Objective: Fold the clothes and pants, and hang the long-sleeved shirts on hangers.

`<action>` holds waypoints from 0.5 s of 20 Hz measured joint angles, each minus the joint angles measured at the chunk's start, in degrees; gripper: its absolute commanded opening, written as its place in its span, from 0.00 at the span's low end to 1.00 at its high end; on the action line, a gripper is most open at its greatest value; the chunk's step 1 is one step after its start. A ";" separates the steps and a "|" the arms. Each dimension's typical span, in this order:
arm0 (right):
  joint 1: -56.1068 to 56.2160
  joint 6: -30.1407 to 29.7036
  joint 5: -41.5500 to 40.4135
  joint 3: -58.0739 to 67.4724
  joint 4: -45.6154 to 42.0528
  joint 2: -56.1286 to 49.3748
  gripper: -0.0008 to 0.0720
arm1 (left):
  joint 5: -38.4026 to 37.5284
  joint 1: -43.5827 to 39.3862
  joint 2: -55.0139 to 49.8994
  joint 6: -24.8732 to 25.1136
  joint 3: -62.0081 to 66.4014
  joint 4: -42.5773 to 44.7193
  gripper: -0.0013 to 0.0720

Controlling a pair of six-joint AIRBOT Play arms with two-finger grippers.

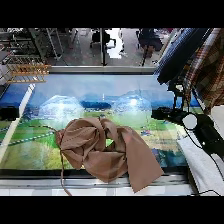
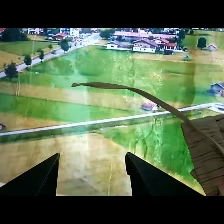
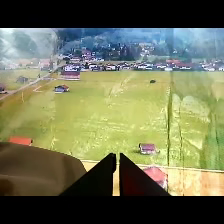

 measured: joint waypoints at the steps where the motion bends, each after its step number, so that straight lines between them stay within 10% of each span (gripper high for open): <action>1: 0.00 -0.02 0.00 0.00 0.00 0.00 0.11 | 0.00 0.00 0.00 -0.02 0.00 0.00 0.59; 10: 0.00 -0.74 -0.02 0.00 -0.13 0.00 0.11 | 0.00 0.00 0.00 0.00 0.00 0.00 0.59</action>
